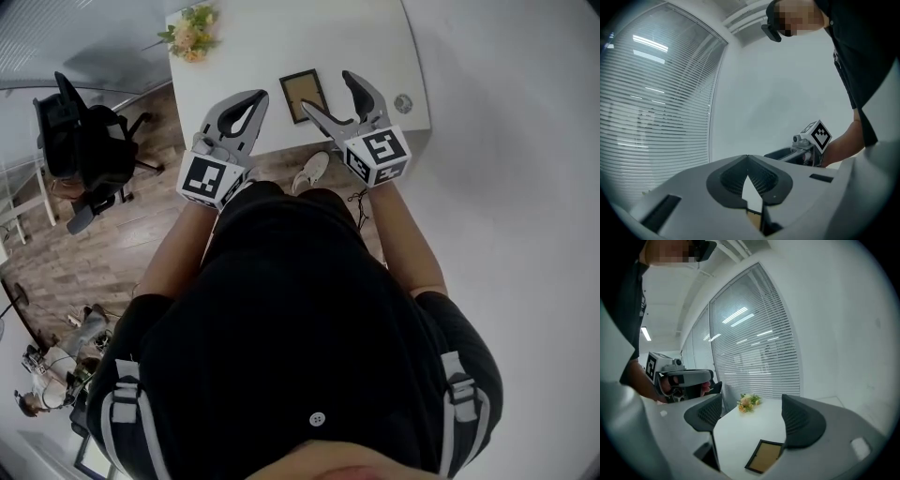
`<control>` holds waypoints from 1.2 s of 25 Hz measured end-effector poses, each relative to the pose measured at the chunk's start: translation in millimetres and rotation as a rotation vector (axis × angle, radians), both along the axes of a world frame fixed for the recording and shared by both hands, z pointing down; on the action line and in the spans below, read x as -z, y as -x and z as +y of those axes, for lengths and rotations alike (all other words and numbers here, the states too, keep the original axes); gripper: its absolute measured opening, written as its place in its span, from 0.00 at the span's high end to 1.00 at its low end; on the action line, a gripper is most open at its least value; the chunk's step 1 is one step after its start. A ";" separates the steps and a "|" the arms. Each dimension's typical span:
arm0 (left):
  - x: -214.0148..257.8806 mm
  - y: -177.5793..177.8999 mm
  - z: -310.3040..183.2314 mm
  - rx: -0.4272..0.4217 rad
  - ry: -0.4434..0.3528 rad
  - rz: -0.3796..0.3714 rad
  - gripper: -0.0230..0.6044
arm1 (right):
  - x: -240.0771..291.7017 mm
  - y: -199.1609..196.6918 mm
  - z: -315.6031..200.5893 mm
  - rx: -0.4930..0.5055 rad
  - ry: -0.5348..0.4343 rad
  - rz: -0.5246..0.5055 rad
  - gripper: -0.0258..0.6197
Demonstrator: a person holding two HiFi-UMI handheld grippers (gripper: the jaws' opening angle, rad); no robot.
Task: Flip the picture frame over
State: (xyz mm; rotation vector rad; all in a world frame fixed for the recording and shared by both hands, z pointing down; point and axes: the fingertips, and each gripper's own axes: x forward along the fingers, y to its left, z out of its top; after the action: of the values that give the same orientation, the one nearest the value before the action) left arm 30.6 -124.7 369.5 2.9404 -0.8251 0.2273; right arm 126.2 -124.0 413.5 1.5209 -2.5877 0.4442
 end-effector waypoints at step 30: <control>-94.6 -2.0 -87.0 -0.193 0.083 0.061 0.96 | -156.2 37.3 -64.1 -0.145 0.342 0.095 0.38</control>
State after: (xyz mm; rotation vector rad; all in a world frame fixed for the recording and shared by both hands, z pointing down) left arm 32.6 -211.7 464.1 2.9318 -0.5110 0.1772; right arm 89.0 -188.1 569.7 1.5665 -2.1980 0.7637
